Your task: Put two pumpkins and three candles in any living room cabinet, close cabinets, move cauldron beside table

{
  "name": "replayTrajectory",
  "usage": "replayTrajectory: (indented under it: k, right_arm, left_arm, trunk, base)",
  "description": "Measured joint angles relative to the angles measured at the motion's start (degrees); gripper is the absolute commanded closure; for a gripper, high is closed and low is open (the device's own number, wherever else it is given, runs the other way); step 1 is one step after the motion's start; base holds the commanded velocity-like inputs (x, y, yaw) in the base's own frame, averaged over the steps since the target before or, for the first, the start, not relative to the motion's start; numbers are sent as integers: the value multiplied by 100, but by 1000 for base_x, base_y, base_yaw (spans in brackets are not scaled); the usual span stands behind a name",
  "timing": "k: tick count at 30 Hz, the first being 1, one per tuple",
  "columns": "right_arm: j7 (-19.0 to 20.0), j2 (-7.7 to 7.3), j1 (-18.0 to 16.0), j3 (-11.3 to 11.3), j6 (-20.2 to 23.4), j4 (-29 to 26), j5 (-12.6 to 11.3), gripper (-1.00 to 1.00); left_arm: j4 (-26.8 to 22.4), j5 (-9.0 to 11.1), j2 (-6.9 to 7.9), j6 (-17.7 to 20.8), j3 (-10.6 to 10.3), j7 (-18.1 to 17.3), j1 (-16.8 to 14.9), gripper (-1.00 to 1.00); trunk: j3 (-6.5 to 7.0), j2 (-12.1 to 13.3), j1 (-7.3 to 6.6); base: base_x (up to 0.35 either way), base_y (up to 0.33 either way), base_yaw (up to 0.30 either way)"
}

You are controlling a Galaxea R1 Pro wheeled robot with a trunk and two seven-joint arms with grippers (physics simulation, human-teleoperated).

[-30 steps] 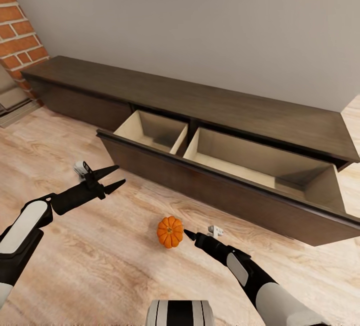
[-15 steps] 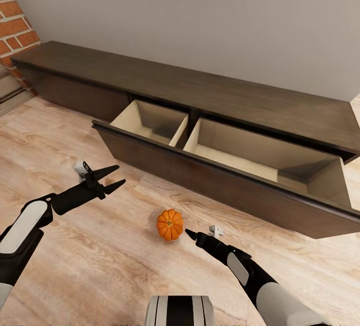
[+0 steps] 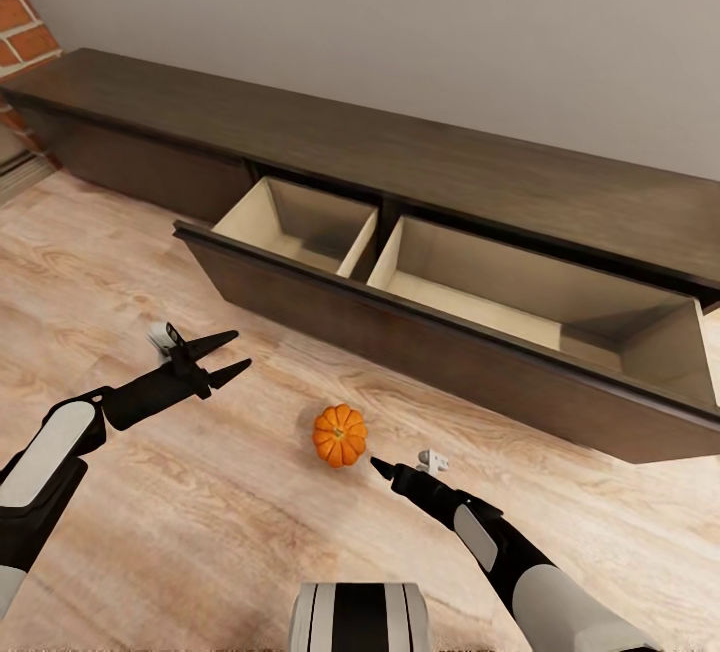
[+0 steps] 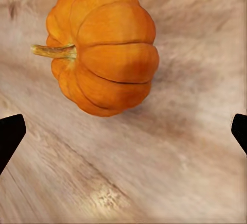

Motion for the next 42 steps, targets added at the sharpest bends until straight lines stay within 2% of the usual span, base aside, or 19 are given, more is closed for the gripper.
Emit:
replayTrajectory:
  k: [9,14,18,20,23,27,42]
  right_arm:
    - [17,0,0,-1,-1,-8,2,-100]
    - [17,-4,0,-2,-1,-9,1,-100]
    - [-74,28,-5,46,-6,-138,128,-100]
    - [-29,11,-6,39,-11,-109,193,-100]
    - [35,-8,-34,36,-20,-161,94,-100]
    - [44,-9,-43,61,-22,-290,-30,-100]
    - [47,10,-44,132,-23,-397,-38,-100]
  left_arm:
    - [0,0,-2,0,-3,5,0,-100]
    - [4,4,-1,1,2,1,0,-100]
    - [5,3,-130,4,1,-12,21,-100]
    - [-6,10,-92,3,5,-15,32,-100]
    - [-9,14,-17,-2,13,-19,80,-100]
    - [-8,3,-29,-13,19,-8,94,-100]
    - [-25,-18,-72,-17,32,-3,96,-100]
  trunk:
    - [-199,-12,23]
    - [-200,-12,23]
    - [-200,-12,23]
    - [-200,-12,23]
    - [-200,-12,23]
    - [-200,-12,23]
    - [-200,-12,23]
  base:
    - [0,0,0]
    - [0,0,0]
    - [0,0,0]
    - [0,0,0]
    - [0,0,0]
    - [6,7,0]
    - [89,98,0]
